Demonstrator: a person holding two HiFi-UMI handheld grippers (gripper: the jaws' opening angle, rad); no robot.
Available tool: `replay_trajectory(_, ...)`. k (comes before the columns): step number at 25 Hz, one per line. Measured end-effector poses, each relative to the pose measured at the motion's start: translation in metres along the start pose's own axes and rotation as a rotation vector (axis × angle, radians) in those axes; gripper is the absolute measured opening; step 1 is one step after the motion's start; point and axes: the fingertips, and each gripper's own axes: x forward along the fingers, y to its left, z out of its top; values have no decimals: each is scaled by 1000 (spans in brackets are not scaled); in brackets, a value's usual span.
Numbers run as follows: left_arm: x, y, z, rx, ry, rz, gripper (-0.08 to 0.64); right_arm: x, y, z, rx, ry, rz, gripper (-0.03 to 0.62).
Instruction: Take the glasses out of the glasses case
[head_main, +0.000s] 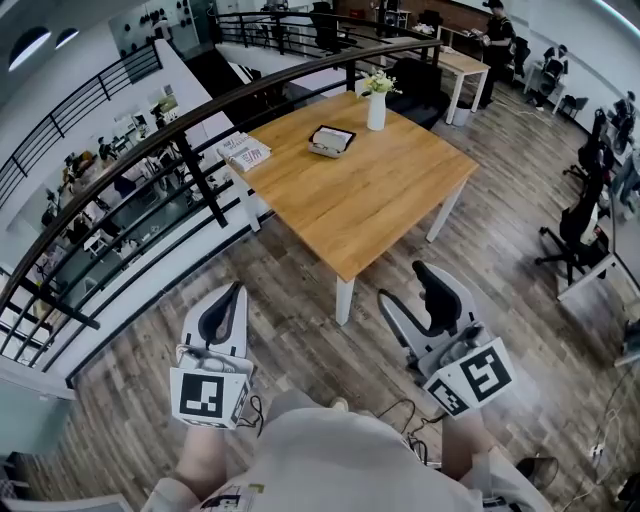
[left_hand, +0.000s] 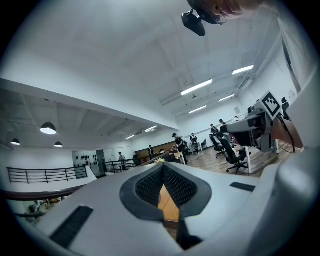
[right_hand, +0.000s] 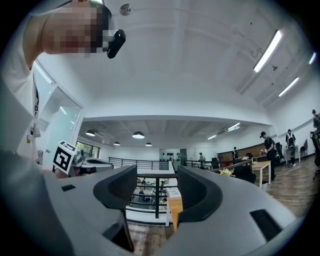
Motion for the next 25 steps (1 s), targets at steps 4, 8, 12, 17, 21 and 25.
replay_trajectory(4, -3, 1, -5, -7, 9, 8, 15, 2, 2, -3, 3, 0, 14, 267)
replay_trajectory(8, 5, 2, -12, -42, 8, 9, 15, 8, -6, -10, -3, 11, 14, 256)
replay_trajectory(12, 19, -1, -17, -30, 0, -3, 15, 12, -14, -20, -3, 21, 6, 256)
replay_trajectory(17, 48, -1, -31, -29, -22, -16, 15, 27, -34, -34, -18, 23, -14, 256)
replay_trajectory(21, 72, 10, -48, -39, -34, -25, 15, 53, -44, -51, -23, 41, -17, 256)
replay_trajectory(25, 105, 42, -65, -49, -49, -22, 15, 95, -62, -61, -26, 50, -35, 252)
